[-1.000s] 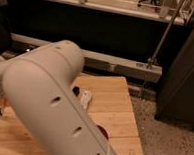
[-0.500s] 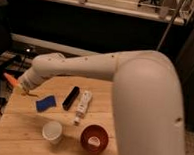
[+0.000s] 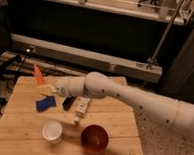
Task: Place the pepper in the ceramic cup
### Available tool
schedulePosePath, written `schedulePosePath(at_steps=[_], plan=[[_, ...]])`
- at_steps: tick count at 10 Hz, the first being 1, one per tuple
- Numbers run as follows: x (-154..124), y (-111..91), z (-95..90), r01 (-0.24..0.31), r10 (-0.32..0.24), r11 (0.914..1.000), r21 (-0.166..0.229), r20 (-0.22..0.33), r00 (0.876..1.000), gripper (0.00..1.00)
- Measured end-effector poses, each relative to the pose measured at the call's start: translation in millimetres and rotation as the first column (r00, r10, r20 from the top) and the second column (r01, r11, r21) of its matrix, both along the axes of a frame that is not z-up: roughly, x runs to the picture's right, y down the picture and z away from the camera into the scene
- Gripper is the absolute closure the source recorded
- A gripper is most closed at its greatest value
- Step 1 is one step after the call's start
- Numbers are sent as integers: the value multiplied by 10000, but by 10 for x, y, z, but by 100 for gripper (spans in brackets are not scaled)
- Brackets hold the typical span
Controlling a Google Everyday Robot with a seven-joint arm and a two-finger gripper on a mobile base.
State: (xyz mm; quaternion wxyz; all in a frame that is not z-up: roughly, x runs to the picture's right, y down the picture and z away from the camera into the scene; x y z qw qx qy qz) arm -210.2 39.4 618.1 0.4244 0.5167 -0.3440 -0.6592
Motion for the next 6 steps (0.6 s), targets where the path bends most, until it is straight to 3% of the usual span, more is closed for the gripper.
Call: schedulePosePath(at_steps=[3,6], plan=[[401,279,-83,-160,135,9987,486,519,9986,100],[490,839,56,1302,-1335,9876,878,318,9905,100]])
